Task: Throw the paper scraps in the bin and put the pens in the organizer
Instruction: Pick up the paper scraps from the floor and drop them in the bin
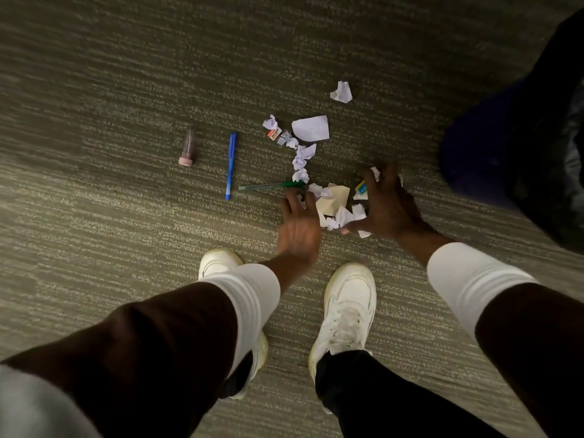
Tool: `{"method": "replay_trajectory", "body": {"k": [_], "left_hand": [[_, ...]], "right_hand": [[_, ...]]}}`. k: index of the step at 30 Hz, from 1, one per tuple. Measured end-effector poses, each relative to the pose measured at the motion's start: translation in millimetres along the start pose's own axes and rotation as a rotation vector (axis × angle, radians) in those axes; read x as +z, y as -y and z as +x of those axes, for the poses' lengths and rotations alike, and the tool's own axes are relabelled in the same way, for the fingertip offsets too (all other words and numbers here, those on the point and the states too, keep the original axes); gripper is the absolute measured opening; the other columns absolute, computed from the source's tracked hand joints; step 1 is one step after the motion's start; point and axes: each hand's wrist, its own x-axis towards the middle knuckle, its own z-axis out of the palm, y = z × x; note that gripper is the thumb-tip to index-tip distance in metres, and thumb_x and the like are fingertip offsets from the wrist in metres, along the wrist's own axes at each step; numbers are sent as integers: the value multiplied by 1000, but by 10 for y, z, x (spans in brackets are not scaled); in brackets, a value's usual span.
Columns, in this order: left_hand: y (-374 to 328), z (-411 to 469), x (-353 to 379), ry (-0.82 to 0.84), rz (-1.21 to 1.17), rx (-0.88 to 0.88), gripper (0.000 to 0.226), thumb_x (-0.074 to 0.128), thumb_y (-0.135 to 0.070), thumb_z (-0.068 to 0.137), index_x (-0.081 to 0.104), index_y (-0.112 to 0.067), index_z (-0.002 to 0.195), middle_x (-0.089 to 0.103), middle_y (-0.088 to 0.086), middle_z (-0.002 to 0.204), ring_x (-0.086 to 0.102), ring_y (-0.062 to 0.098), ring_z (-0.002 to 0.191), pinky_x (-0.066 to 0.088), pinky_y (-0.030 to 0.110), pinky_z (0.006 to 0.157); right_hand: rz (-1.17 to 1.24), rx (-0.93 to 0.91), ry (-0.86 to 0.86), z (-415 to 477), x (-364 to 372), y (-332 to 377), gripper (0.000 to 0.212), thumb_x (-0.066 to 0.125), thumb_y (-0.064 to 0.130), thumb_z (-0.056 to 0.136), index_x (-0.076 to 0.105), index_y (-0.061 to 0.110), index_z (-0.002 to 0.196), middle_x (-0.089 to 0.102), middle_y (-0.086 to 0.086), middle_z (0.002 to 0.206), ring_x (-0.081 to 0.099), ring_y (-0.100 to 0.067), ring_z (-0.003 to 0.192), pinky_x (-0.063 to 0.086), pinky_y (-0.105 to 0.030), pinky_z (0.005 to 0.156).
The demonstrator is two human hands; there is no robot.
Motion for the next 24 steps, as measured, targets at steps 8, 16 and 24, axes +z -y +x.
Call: {"method": "replay_trajectory", "body": {"k": [8,16,24], "left_hand": [[200,8,9,12,-108,40,76,65,18,85,33,4,153,41,30,151,57,44,129,58,43,99],[313,55,-123,23,-233,-24,60,64,8,90,44,-4,146,56,20,136,65,43,116,55,49,93],[356,-83,-412,31,-297,-74,57,63,10,89,48,-7,141,61,21,133,69,43,113,60,50,93]], "right_hand": [[57,-104,6,-79,301,265,129,95,59,56,19,31,155,23,-14,146,54,-40,124,60,-51,91],[67,-203,-12,32,308,451,71,82,34,84,43,34,143,27,-14,151,54,-37,129,60,-48,93],[313,-83,-127,38,158,398,31,80,0,81,79,11,110,68,-16,124,69,-35,106,51,-27,90]]}}
